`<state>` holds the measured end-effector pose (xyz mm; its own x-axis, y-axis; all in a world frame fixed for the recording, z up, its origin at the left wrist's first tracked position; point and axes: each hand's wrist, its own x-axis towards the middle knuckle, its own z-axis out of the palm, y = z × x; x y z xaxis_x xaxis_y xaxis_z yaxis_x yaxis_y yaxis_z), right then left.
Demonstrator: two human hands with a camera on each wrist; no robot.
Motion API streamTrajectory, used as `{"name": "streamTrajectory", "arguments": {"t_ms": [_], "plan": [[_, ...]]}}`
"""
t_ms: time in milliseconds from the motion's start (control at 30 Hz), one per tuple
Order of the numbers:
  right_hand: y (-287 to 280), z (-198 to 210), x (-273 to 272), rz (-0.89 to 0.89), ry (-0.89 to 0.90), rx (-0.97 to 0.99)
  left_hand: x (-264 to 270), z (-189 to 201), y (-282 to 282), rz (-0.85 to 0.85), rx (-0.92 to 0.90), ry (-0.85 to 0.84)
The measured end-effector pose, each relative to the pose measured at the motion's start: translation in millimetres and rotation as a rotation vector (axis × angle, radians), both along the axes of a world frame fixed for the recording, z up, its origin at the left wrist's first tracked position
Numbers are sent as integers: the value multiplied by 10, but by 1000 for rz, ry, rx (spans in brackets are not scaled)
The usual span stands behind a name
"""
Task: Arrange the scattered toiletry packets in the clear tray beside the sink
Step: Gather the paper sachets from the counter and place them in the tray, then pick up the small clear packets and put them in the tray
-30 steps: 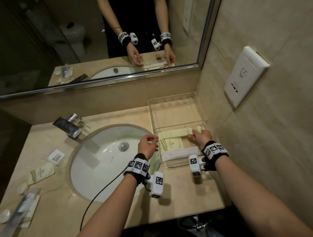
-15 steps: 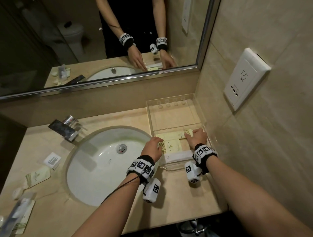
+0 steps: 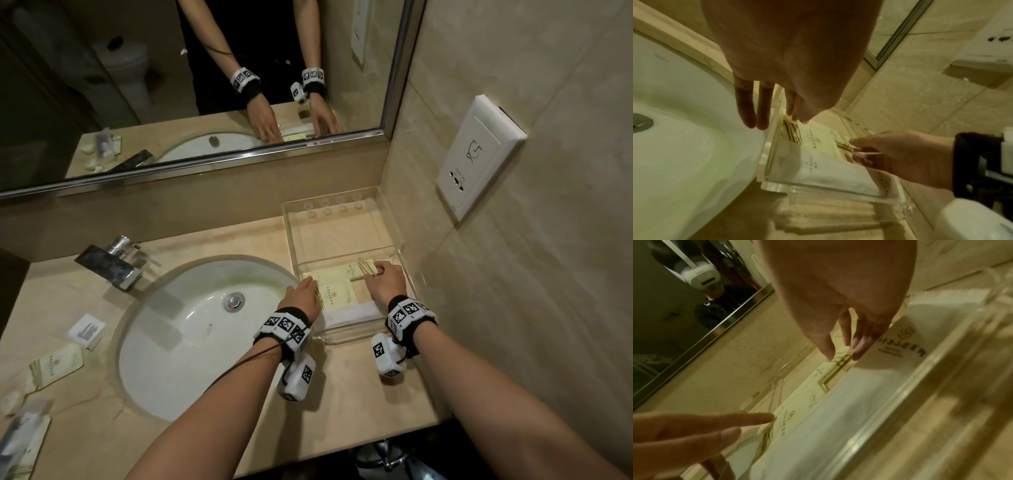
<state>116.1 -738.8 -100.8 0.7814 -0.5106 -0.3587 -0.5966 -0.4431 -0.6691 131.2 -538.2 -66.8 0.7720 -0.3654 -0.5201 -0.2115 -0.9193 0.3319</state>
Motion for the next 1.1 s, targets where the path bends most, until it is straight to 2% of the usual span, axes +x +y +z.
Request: {"name": "streamTrajectory", "arguments": {"t_ms": [67, 167, 267, 400, 667, 900, 1100], "plan": [[-10, 42, -33, 4, -17, -9, -2, 25, 22, 65, -84, -45], [34, 207, -62, -35, -81, -9, -23, 118, 121, 325, -331, -148], [180, 394, -57, -18, -171, 67, -65, 218, 272, 567, -551, -79], [545, 611, -61, 56, -270, 274, -235, 318, 632, 767, -703, -5], [1692, 804, 74, 398, -253, 444, -746, 436, 1799, 1107, -723, -66], [2855, 761, 0, 675, -163, 505, -1224, 547, 2830, 1392, -704, -150], [3765, 702, -145, 841, -71, 532, -1688, 536, 3560, 1592, -693, -204]]}}
